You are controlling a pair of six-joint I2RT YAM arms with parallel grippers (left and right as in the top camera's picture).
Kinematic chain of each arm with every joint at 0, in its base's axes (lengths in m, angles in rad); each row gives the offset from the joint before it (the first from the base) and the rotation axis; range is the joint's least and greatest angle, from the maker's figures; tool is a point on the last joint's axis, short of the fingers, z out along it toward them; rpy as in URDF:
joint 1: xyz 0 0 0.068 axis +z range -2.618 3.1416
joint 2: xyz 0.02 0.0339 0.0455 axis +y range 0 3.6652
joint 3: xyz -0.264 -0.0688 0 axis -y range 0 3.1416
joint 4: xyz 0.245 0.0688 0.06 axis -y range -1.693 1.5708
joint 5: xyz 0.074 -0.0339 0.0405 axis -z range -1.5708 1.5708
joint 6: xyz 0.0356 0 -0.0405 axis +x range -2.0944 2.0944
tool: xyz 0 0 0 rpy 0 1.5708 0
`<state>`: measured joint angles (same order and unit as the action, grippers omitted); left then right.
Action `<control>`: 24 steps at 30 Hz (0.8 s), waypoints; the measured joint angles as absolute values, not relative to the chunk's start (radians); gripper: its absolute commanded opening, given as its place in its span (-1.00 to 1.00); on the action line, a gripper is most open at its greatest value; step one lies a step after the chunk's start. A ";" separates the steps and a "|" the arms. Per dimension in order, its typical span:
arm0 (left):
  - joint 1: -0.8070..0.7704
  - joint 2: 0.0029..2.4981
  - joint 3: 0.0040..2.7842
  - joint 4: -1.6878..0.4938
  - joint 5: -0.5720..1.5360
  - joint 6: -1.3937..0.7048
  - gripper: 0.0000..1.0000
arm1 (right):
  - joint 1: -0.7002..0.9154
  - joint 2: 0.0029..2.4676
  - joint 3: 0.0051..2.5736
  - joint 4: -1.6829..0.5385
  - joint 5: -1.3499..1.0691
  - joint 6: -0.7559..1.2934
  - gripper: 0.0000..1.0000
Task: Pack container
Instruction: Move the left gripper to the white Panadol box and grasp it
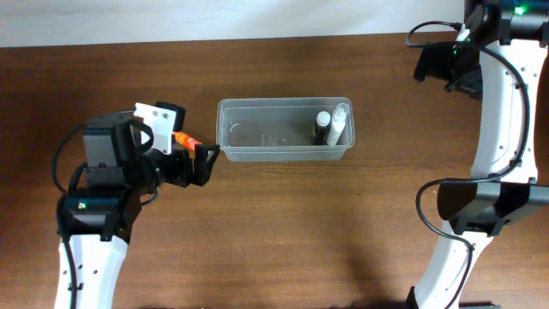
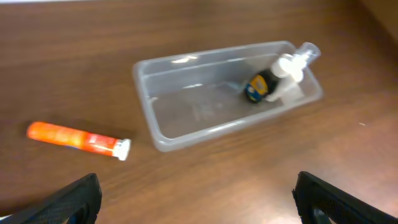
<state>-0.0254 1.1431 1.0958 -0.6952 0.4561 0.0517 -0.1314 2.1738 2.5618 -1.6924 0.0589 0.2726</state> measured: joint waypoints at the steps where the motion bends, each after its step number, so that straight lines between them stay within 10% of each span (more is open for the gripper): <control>1: -0.025 1.147 1.096 -0.695 0.473 0.052 0.99 | -0.131 2.174 2.562 -1.692 0.059 0.273 0.97; 24: 0.136 1.514 1.144 -0.662 0.011 -0.679 0.99 | -0.131 2.174 2.562 -1.692 0.059 0.273 0.97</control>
<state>0.1360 1.5135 1.1439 -0.6621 0.0109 -0.6788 -0.1314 2.1738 2.5618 -1.6924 0.0589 0.2729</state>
